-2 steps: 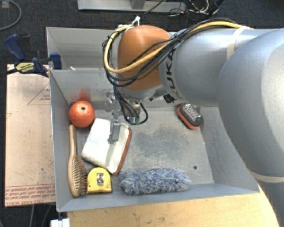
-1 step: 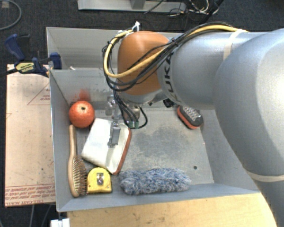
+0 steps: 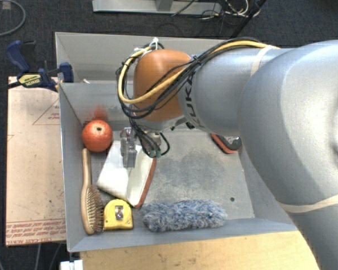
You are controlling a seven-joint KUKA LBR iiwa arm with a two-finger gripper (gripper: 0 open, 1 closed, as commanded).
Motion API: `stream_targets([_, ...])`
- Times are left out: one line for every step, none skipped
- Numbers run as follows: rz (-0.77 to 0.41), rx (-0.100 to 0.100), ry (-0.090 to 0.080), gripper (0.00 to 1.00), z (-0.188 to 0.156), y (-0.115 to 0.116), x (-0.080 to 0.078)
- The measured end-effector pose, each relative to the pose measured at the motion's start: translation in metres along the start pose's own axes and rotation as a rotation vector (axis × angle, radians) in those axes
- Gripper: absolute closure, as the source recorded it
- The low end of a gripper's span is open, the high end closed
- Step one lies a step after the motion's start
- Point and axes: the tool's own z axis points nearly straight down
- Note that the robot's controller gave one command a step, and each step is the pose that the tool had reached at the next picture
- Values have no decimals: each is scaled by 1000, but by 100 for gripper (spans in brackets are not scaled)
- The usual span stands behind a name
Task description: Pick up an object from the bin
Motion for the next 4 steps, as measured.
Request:
stream_targets([0,3,14,0,7,-1,5])
stream_targets([0,3,14,0,7,-1,5])
stream_targets([61,-9,-27,100,23,-9,-19])
stream_targets([61,-9,-27,100,23,-9,-19])
